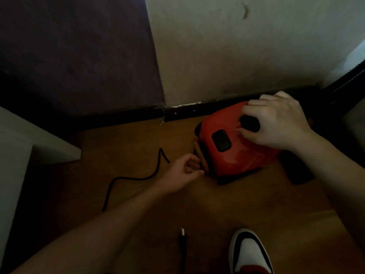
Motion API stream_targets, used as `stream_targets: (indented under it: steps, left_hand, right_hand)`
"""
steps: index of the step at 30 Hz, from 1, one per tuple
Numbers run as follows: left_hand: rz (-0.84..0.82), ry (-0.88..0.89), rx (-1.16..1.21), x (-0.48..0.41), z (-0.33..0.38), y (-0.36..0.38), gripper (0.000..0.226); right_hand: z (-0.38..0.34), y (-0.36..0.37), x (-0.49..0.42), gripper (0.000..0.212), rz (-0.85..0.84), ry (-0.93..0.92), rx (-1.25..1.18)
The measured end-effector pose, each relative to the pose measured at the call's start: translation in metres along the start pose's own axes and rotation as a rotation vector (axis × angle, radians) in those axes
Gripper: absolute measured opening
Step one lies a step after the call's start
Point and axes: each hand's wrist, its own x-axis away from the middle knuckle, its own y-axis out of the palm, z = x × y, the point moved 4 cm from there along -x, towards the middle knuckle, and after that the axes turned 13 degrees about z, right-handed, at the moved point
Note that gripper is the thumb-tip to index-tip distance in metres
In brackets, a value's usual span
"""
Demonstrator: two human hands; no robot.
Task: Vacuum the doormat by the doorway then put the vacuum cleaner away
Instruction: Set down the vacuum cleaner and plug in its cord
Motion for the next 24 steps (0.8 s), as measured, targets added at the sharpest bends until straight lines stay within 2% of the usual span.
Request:
stream_targets:
  steps: [4, 7, 9, 12, 15, 18, 20, 22, 24]
  left_hand:
    - [0.125, -0.11, 0.122, -0.01, -0.004, -0.005, 0.04]
    - [0.097, -0.32, 0.397, -0.019, -0.005, 0.0, 0.051]
    - [0.072, -0.399, 0.578, -0.025, 0.0, 0.006, 0.054]
    - [0.092, -0.421, 0.698, -0.033, 0.009, 0.01, 0.052]
    - [0.184, -0.421, 0.75, -0.043, 0.012, 0.007, 0.049]
    - [0.268, -0.288, 0.704, -0.048, 0.021, -0.001, 0.038]
    - [0.297, -0.138, 0.626, -0.048, 0.03, -0.009, 0.042]
    - [0.299, 0.037, 0.464, -0.043, 0.042, -0.015, 0.047]
    - [0.312, 0.214, 0.18, -0.035, 0.052, -0.018, 0.05]
  right_hand:
    - [0.002, 0.002, 0.001, 0.03, -0.003, -0.001, -0.002]
    - [0.003, 0.002, 0.002, 0.028, 0.006, 0.002, -0.018]
    - [0.003, 0.001, 0.002, 0.029, 0.01, -0.007, -0.024]
    - [0.003, 0.003, 0.003, 0.031, -0.005, -0.02, -0.031]
    - [0.004, 0.004, 0.003, 0.033, -0.012, -0.017, -0.027]
    - [0.004, 0.003, 0.003, 0.032, -0.004, -0.019, -0.032]
    - [0.004, 0.004, 0.003, 0.032, -0.012, -0.019, -0.034]
    - [0.003, 0.004, 0.003, 0.033, -0.01, -0.021, -0.039]
    - [0.003, 0.003, 0.002, 0.032, -0.006, -0.021, -0.039]
